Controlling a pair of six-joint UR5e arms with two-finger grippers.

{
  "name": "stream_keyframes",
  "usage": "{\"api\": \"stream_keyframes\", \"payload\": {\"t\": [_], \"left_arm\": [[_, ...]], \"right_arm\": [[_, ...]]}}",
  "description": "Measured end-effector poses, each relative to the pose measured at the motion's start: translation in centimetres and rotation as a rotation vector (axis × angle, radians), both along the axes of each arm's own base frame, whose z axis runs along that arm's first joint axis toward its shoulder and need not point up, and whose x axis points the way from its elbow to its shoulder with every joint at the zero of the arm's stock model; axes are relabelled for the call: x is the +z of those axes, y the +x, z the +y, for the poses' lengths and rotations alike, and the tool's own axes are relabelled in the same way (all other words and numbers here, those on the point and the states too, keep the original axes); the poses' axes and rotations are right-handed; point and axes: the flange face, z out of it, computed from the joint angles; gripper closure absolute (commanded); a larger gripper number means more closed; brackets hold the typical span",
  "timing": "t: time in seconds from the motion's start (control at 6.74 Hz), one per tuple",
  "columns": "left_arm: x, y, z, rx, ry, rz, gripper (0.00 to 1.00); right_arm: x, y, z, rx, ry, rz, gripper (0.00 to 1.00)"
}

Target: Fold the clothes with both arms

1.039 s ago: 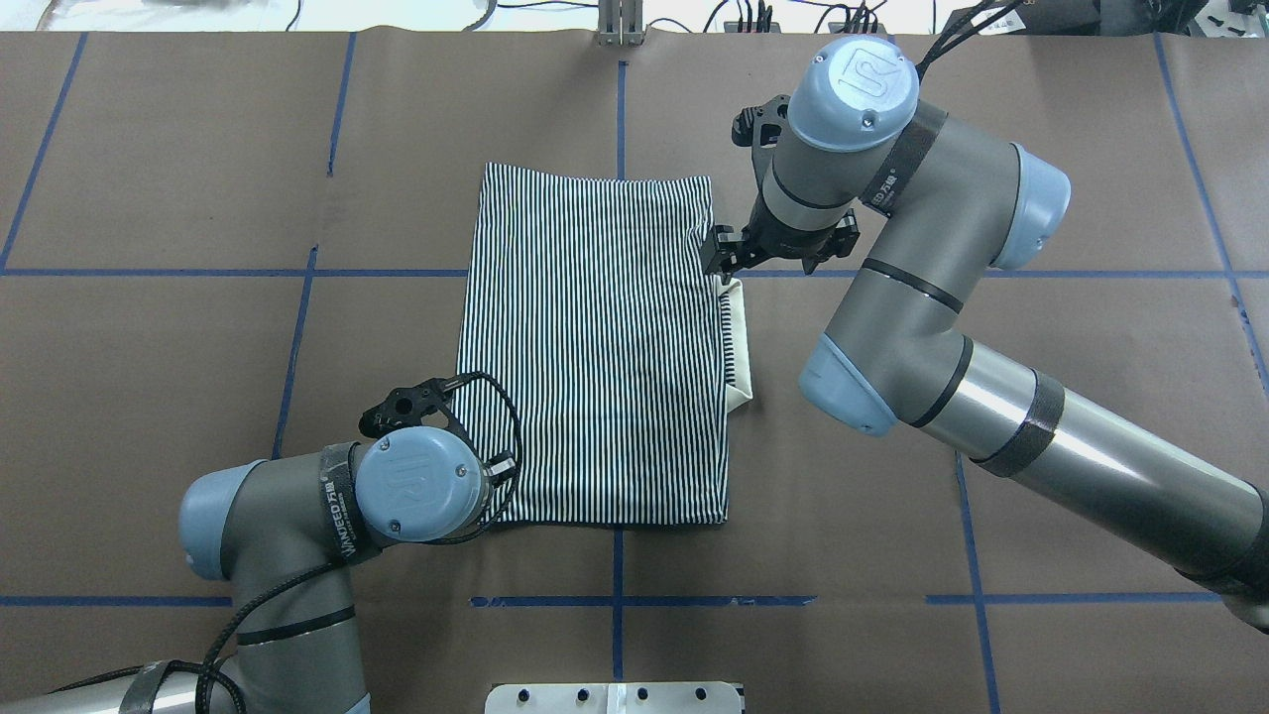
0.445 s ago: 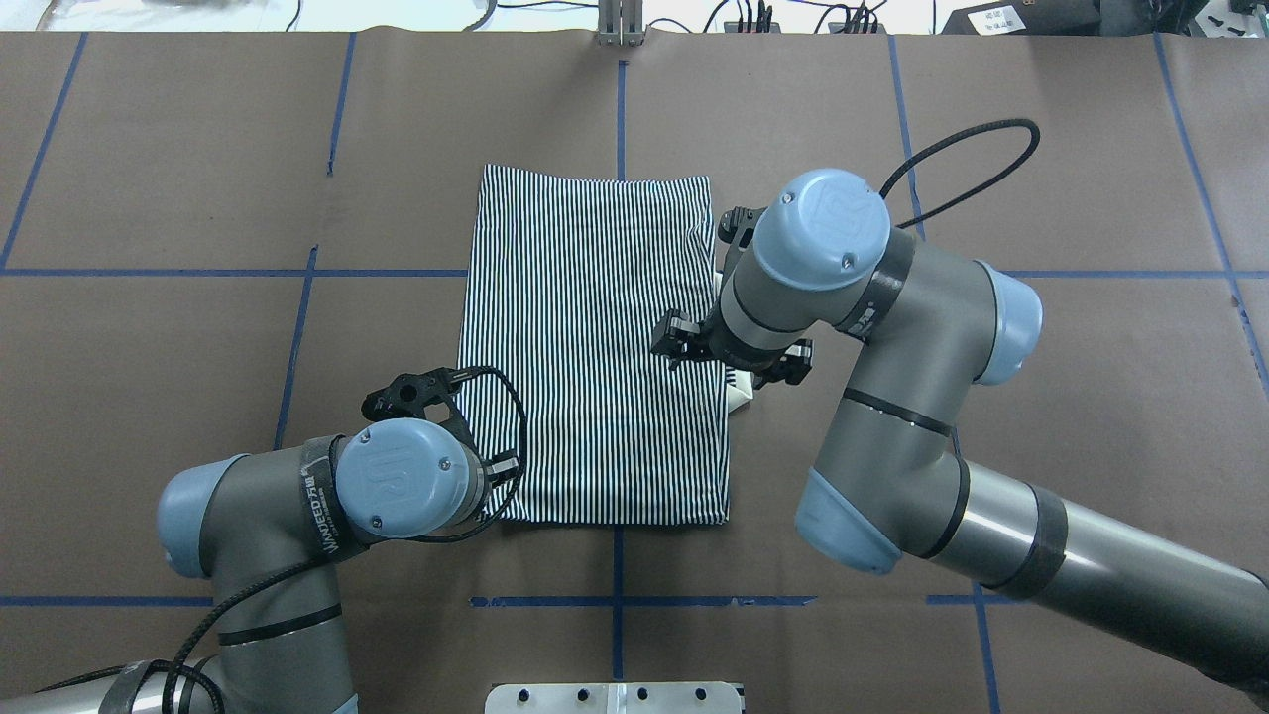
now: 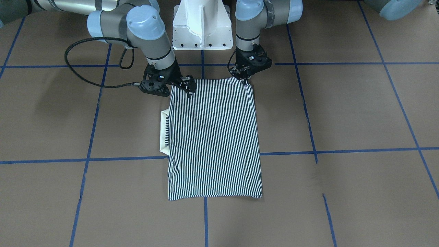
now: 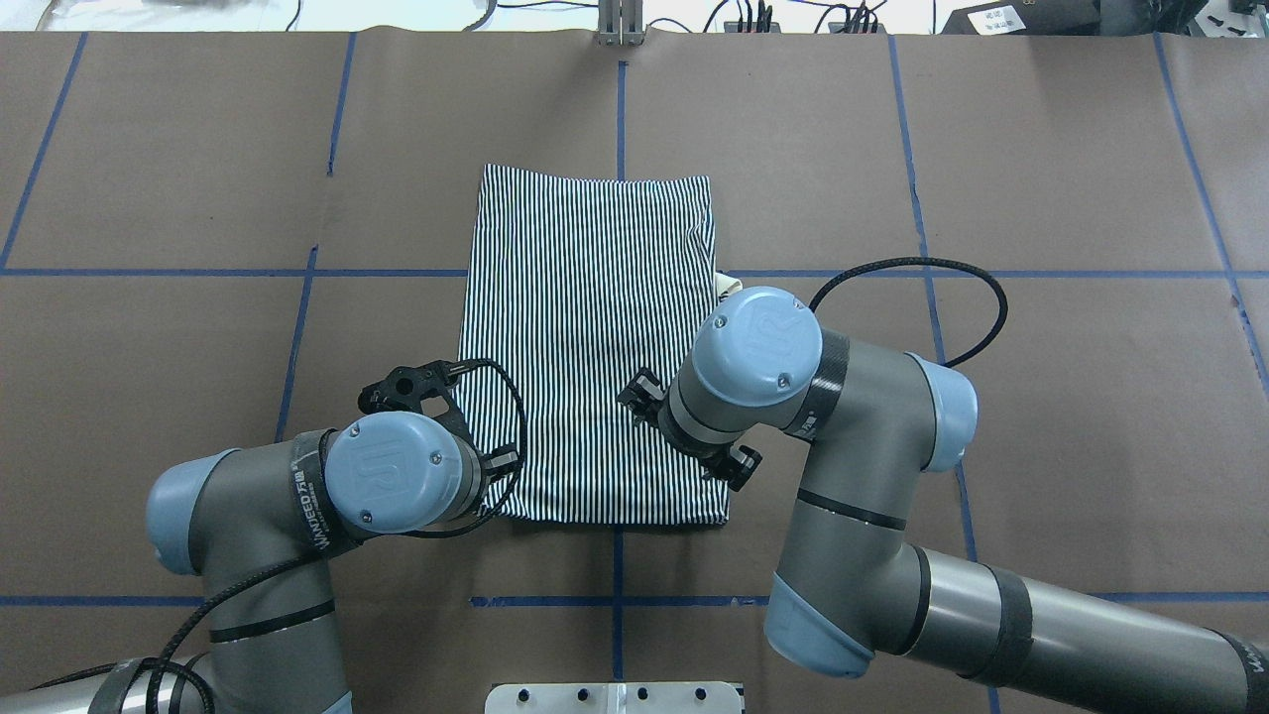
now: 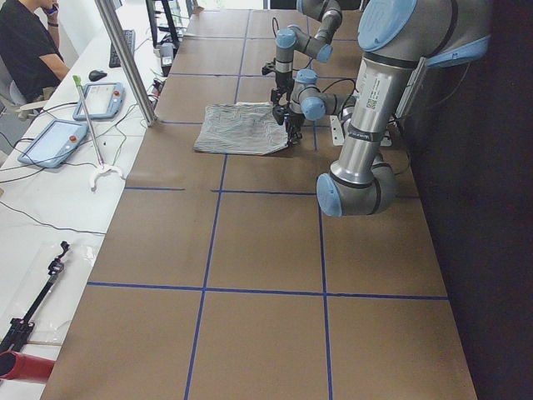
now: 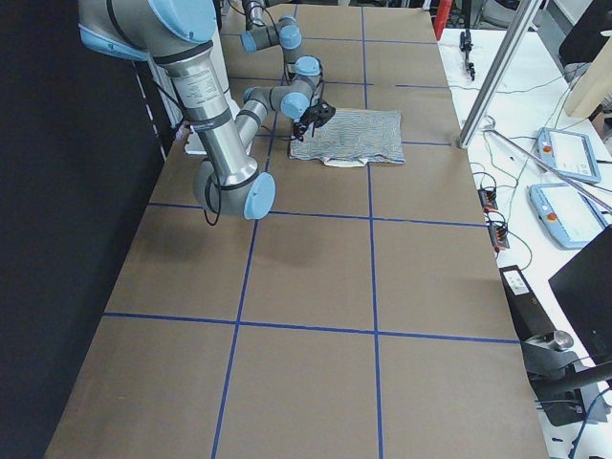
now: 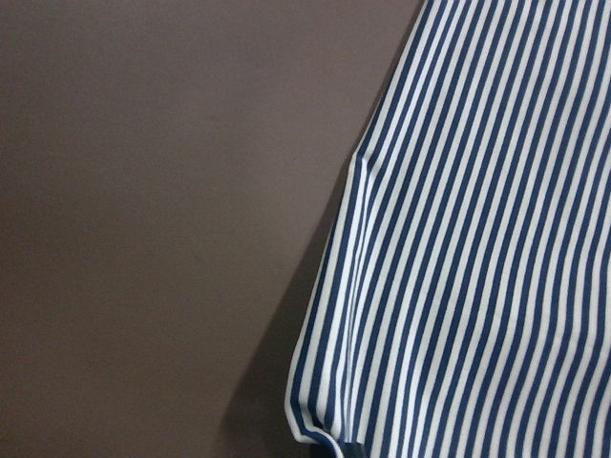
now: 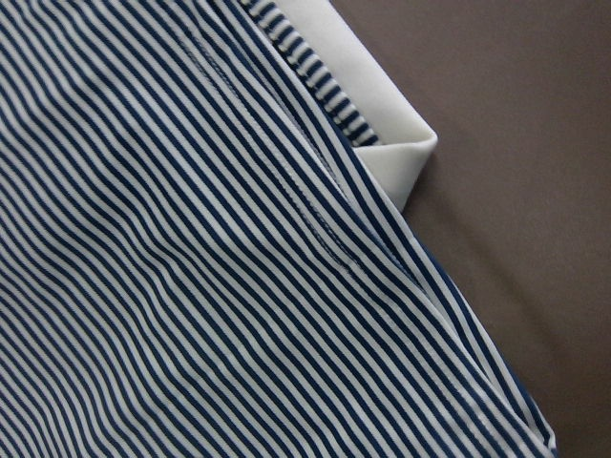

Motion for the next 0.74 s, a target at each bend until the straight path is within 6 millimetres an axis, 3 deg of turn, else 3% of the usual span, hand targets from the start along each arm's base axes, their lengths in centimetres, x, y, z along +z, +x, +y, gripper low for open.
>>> {"api": "stream_keyframes", "payload": {"t": [0.3,0.74], "left_arm": [[-0.9,-0.7,0.1,0.003,0.014,0.020,1.00],[-1.2,-0.9,0.1,0.006,0.018,0.025,1.00]], "right_arm": [[0.8,-1.8,1.2,0.099,-0.131,0.024,0.00],[2.1,-4.0,2.6,0.135,-0.171,0.063,0.00]]}}
